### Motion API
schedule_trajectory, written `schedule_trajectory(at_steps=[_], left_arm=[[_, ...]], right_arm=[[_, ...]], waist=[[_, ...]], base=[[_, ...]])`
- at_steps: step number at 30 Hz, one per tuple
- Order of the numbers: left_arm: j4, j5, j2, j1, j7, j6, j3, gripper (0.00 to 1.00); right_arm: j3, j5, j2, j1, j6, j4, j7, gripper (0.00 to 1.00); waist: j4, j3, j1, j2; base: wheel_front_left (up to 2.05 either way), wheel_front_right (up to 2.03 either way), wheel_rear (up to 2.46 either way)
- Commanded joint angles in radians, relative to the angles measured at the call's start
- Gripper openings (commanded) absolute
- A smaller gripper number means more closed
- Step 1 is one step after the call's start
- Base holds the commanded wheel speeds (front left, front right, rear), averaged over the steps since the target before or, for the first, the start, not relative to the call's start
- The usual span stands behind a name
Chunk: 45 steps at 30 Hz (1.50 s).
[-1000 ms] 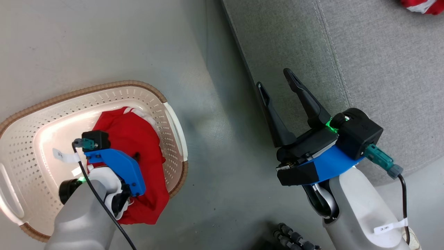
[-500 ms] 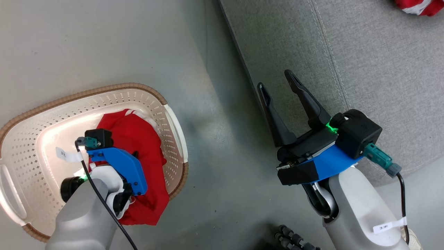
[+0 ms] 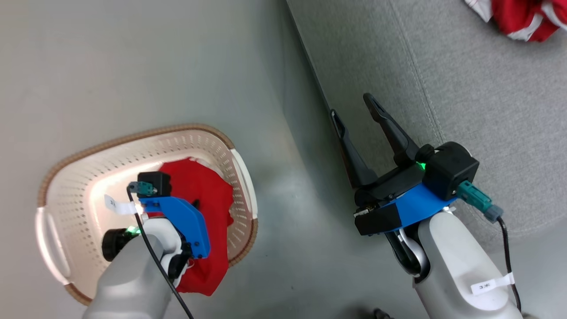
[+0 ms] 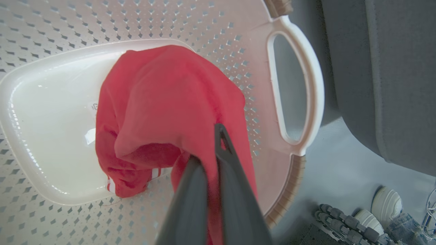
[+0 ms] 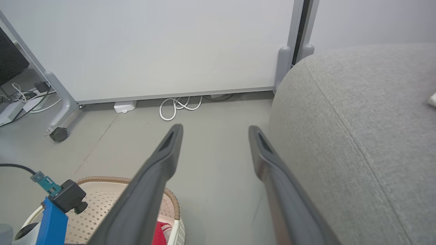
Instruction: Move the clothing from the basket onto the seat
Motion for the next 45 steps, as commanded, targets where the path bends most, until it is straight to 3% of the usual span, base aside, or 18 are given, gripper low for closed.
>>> schedule_trajectory(at_steps=[1, 13, 23, 36, 45], left_arm=[[0.000, 0.002, -0.004, 0.008, -0.010, -0.001, -0.007, 0.00], [-0.170, -0.071, -0.039, 0.109, -0.101, -0.002, -0.149, 0.00], [-0.280, -0.127, -0.040, 0.110, -0.148, -0.002, -0.251, 0.00], [-0.369, -0.131, -0.036, -0.026, -0.249, -0.002, -0.300, 0.00], [-0.375, -0.141, -0.038, -0.068, -0.262, -0.002, -0.324, 0.00]], right_arm=[[-0.002, -0.001, 0.000, 0.007, 0.000, 0.009, -0.004, 1.00], [-0.021, -0.030, -0.001, 0.122, 0.000, 0.096, 0.052, 1.00], [-0.017, -0.019, -0.001, 0.241, 0.000, 0.098, 0.111, 1.00], [-0.013, -0.017, -0.001, 0.294, 0.000, 0.061, 0.154, 1.00], [-0.017, -0.026, -0.001, 0.309, 0.000, 0.048, 0.171, 1.00]], waist=[[0.039, -0.071, 0.0000, 0.0000], [0.184, -0.438, 0.0000, 0.0000], [0.255, -0.651, 0.0000, 0.0000], [0.288, -0.733, 0.0000, 0.0000], [0.295, -0.746, 0.0000, 0.0000]], base=[[0.00, 0.00, 0.00], [0.00, 0.00, 0.00], [0.00, 0.00, 0.00], [0.00, 0.00, 0.00], [0.00, 0.00, 0.00]])
